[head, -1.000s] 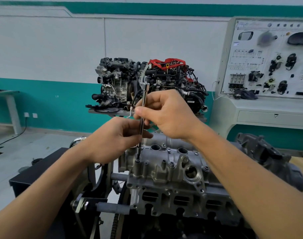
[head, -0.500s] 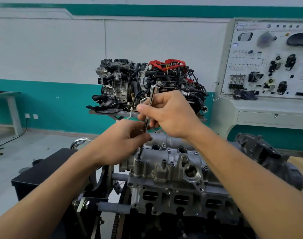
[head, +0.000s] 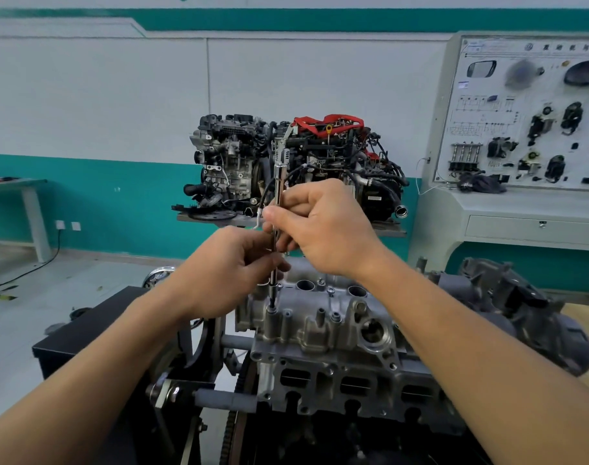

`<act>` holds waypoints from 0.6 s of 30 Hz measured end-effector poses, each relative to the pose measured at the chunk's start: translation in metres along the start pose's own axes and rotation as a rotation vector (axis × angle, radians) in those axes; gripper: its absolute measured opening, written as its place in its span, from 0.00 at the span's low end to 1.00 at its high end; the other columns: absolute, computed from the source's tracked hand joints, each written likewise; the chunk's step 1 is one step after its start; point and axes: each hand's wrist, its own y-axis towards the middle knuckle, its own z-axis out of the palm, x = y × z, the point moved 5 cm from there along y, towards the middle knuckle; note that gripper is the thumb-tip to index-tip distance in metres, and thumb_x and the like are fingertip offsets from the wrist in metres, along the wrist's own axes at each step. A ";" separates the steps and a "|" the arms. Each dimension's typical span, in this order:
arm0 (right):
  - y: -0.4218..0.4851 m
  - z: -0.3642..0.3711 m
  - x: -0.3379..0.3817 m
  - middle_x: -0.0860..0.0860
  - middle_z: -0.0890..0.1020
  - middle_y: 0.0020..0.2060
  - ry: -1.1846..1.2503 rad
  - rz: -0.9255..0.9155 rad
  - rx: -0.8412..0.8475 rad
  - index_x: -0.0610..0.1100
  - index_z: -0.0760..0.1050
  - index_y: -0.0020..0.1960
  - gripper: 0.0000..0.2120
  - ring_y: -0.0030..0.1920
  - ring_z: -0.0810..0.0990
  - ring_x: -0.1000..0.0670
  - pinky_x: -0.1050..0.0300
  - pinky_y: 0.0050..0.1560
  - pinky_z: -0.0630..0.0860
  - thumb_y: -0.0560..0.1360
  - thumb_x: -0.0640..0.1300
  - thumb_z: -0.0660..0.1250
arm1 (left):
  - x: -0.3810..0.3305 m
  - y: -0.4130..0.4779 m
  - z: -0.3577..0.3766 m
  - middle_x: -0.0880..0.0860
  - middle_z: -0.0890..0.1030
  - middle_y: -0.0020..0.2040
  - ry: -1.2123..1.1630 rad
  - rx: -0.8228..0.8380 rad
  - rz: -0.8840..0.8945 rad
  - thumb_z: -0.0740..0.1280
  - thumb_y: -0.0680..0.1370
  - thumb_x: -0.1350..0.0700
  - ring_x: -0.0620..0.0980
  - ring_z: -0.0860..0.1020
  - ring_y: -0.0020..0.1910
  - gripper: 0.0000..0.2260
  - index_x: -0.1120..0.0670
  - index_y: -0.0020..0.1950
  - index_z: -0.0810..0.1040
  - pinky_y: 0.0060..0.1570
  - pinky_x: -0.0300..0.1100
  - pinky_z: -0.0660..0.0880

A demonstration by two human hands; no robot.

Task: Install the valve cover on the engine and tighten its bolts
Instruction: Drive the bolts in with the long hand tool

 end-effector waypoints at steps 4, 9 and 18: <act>-0.004 0.003 0.001 0.48 0.83 0.27 -0.073 -0.048 -0.220 0.40 0.81 0.34 0.11 0.28 0.82 0.47 0.49 0.32 0.81 0.71 0.44 0.78 | 0.005 -0.006 0.007 0.44 0.72 0.22 0.175 -0.080 -0.041 0.71 0.79 0.52 0.43 0.66 0.21 0.16 0.51 0.33 0.76 0.24 0.33 0.62; -0.005 0.005 -0.003 0.46 0.83 0.28 -0.003 -0.017 -0.249 0.38 0.81 0.38 0.10 0.28 0.81 0.45 0.50 0.32 0.80 0.73 0.44 0.76 | 0.015 -0.005 0.010 0.50 0.81 0.29 0.030 -0.114 -0.046 0.72 0.79 0.54 0.40 0.72 0.24 0.10 0.55 0.39 0.83 0.28 0.32 0.68; -0.007 0.006 -0.013 0.43 0.85 0.38 0.137 -0.018 0.001 0.33 0.80 0.46 0.09 0.28 0.81 0.49 0.56 0.30 0.79 0.80 0.36 0.64 | 0.019 0.008 0.008 0.48 0.87 0.38 -0.119 0.098 -0.055 0.71 0.80 0.57 0.51 0.84 0.36 0.05 0.52 0.45 0.85 0.41 0.43 0.80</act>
